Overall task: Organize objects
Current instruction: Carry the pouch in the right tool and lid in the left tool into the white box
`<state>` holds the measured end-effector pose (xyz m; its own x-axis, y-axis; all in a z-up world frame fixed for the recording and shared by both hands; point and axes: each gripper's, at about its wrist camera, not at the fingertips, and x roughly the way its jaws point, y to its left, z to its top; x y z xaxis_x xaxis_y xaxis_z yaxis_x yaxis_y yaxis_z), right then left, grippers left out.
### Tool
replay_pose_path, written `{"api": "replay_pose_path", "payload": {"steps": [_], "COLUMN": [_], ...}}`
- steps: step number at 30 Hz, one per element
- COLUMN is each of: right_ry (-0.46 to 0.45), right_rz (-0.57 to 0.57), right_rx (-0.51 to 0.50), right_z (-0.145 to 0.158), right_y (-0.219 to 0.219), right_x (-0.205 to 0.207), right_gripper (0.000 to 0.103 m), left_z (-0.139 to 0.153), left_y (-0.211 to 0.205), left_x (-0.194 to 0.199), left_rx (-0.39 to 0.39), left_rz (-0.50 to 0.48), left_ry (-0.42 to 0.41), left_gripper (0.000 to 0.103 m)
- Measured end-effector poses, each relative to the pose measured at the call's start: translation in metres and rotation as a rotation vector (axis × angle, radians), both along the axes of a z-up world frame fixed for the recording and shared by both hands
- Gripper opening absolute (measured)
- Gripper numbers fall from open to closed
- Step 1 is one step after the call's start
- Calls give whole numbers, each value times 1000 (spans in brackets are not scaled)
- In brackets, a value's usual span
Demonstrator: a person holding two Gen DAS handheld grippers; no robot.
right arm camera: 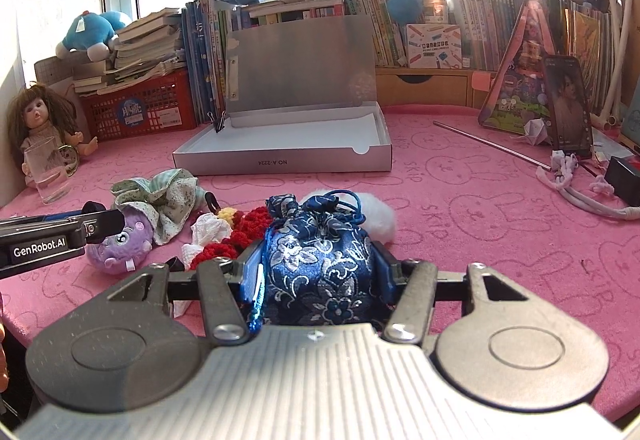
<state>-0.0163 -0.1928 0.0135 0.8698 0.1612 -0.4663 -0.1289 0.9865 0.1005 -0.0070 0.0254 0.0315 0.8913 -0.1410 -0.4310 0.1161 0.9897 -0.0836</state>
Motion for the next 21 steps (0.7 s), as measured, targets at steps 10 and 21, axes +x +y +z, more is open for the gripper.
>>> {"api": "replay_pose_path", "payload": {"steps": [10, 21], "right_ry": [-1, -37], "right_rz": [-1, 3], "right_rx": [47, 66], "right_z": [9, 26], "right_y": [-5, -10], "right_x": [6, 16], "right_gripper": [58, 59], "left_z": [9, 25], "left_y": [-8, -15], "left_x": [12, 28], "left_rx": [-23, -47], "left_rz": [-29, -63], "left_ry": [13, 7], "left_gripper": [38, 38]}}
